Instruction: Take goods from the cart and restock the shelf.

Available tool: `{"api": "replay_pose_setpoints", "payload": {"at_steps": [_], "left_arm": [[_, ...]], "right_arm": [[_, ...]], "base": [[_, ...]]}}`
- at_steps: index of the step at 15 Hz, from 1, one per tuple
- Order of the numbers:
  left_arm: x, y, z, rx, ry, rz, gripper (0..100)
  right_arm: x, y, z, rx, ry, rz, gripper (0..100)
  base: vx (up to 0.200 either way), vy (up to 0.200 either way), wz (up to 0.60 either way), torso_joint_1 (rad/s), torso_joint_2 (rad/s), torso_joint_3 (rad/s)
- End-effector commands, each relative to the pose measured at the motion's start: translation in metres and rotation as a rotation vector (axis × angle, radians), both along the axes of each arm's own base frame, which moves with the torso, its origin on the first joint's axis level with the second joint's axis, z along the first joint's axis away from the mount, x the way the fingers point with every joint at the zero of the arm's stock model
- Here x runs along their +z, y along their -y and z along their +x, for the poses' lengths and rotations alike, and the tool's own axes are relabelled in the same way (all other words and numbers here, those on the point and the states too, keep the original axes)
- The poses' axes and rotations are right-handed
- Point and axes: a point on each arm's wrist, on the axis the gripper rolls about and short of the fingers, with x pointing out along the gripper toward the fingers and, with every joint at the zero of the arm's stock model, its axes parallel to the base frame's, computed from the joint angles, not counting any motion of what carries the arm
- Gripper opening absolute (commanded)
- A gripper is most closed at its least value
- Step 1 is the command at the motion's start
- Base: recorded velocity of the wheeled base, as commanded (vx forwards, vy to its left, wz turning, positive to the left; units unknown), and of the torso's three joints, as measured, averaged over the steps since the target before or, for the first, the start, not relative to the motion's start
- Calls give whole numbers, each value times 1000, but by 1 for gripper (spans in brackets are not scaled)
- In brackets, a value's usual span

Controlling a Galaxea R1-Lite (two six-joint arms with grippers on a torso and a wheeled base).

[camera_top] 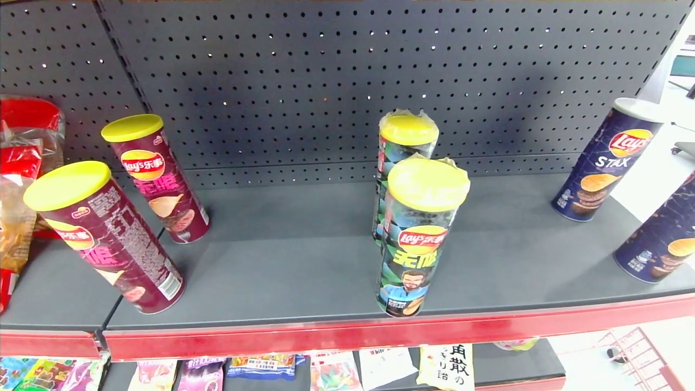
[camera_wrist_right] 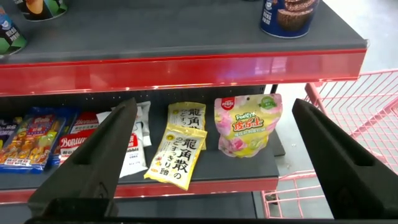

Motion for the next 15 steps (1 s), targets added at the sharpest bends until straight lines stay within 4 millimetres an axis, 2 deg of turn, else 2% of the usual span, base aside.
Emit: {"api": "replay_pose_setpoints", "payload": {"at_steps": [1,2,4,9,15], "left_arm": [[67,12,65,-241,-144,12,100],[55,22,102,-346,-271,109,100],[46,34,124,-477,-322,190,100],[28,67,155,-650,-428,277,100],[12,101,189,-721,-455,419,100]], "right_arm": [[0,0,0,1,0,0,100],[0,0,0,1,0,-1,100],[0,0,0,1,0,-1,100],[0,0,0,1,0,0,100],[0,0,0,1,0,0,100]], "base": [[0,0,0,0,0,0],[0,0,0,0,0,0],[0,0,0,0,0,0],[0,0,0,0,0,0],[0,0,0,0,0,0]]}}
